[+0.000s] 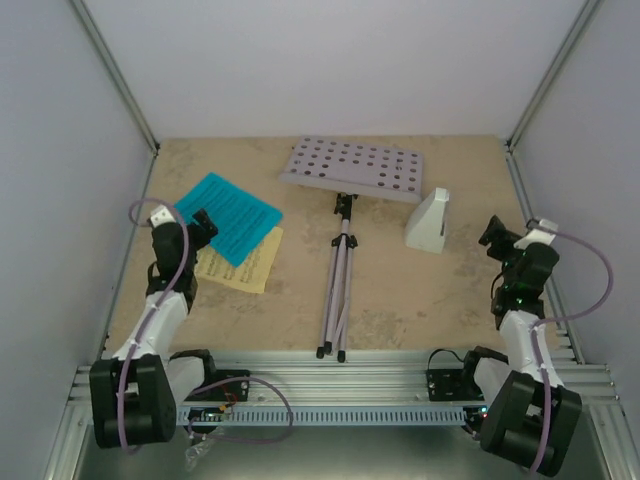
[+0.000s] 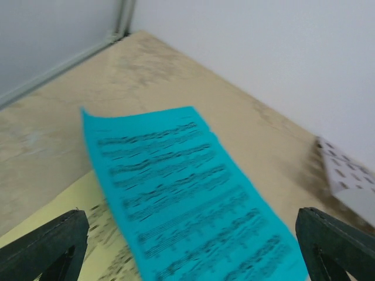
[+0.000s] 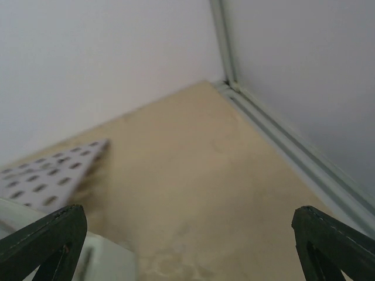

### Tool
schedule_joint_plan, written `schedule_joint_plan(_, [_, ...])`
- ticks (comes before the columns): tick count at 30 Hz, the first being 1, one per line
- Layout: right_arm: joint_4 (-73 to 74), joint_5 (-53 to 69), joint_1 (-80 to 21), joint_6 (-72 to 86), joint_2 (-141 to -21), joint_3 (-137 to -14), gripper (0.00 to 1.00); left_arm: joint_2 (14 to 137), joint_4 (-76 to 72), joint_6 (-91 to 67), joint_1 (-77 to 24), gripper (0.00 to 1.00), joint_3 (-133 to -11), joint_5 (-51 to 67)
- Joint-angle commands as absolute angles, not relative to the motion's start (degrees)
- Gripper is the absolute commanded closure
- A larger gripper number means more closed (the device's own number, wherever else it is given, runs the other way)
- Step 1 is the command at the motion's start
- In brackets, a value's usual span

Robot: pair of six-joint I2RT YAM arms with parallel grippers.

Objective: Pack up the instrument practice props

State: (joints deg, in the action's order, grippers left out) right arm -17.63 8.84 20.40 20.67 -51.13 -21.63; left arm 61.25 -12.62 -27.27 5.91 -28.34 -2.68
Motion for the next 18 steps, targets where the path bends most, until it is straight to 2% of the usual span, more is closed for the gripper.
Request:
schedule_joint_plan(1, [-36.9, -1.8, 18.8, 16.7, -52.1, -14.3, 0.03, 57.0, -25.2, -25.6, 6.1, 0.01, -19.5, -12.9])
schedule_joint_plan(7, [-53.5, -7.5, 5.2, 5.6, -63.1, -8.1, 0.03, 57.3, -39.6, -16.7, 6.0, 0.01, -12.2, -10.2])
schedule_joint_plan(13, [-60.6, -0.8, 4.8, 4.7, -68.7, -7.6, 0.03, 64.4, -45.5, -15.2, 6.0, 0.01, -12.5, -4.2])
schedule_joint_plan(18, [-60.7, -0.3, 4.7, 4.7, -69.7, -8.1, 0.03, 66.4, -47.6, -14.8, 6.0, 0.01, -12.1, -1.5])
